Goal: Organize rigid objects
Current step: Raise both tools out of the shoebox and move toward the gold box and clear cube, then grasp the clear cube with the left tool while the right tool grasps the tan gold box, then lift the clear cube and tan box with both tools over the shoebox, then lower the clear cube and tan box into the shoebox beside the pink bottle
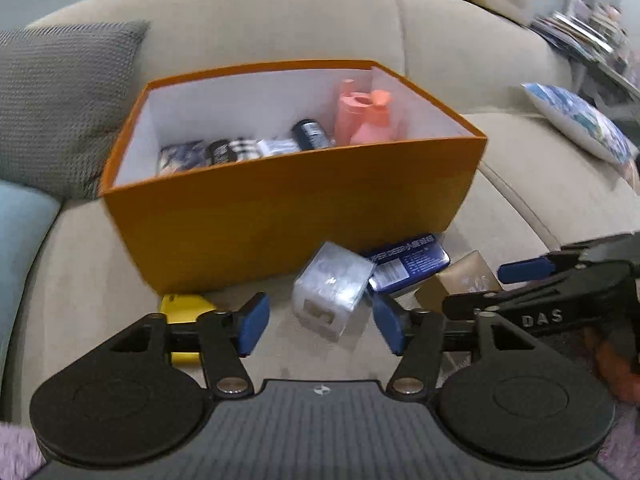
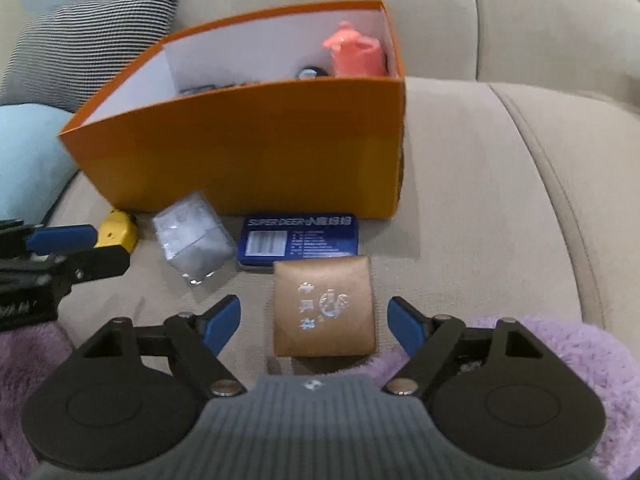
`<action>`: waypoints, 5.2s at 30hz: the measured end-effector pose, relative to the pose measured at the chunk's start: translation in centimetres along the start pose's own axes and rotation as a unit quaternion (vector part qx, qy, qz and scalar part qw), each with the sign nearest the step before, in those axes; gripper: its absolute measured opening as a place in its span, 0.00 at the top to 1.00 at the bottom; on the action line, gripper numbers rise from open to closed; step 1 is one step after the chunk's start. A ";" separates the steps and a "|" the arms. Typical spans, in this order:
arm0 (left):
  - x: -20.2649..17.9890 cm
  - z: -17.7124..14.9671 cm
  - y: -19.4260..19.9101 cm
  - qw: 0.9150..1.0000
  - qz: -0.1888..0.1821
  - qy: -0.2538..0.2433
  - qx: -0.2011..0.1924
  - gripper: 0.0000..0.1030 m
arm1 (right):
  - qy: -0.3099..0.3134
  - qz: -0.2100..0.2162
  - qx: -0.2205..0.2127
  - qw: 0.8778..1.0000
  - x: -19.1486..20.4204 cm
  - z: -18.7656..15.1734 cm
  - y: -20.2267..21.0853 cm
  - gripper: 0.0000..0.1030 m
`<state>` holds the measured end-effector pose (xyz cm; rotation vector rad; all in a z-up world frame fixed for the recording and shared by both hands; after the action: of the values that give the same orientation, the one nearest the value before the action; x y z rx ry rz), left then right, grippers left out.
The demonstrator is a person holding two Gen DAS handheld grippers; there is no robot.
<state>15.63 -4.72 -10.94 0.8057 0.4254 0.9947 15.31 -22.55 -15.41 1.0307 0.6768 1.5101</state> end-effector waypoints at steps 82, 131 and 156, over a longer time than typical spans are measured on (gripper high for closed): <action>7.1 12.9 -1.9 0.998 -0.026 0.054 0.009 0.46 | 0.055 -0.023 0.020 0.998 5.1 16.3 -0.3 0.40; 7.7 11.3 -6.6 0.993 -0.049 0.078 0.070 0.46 | 0.176 0.020 0.188 0.966 6.9 15.5 -8.8 0.91; 2.8 11.9 -8.6 0.980 -0.114 0.108 0.119 0.46 | 0.134 -0.016 -0.013 0.991 2.3 18.0 -0.6 0.92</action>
<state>29.70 -9.68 -9.71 0.8437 0.8190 0.8277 31.52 -22.35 -7.28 0.8005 0.8535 1.6418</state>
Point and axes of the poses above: each gripper's, at about its wrist camera, not at the fingertips, and y roughly against the way its jaws point, x to its left, z to its top, the point moved 5 cm from there along -y, roughly the way its jaws point, and after that the axes turned 8 degrees about -y, right-handed, at the moved point
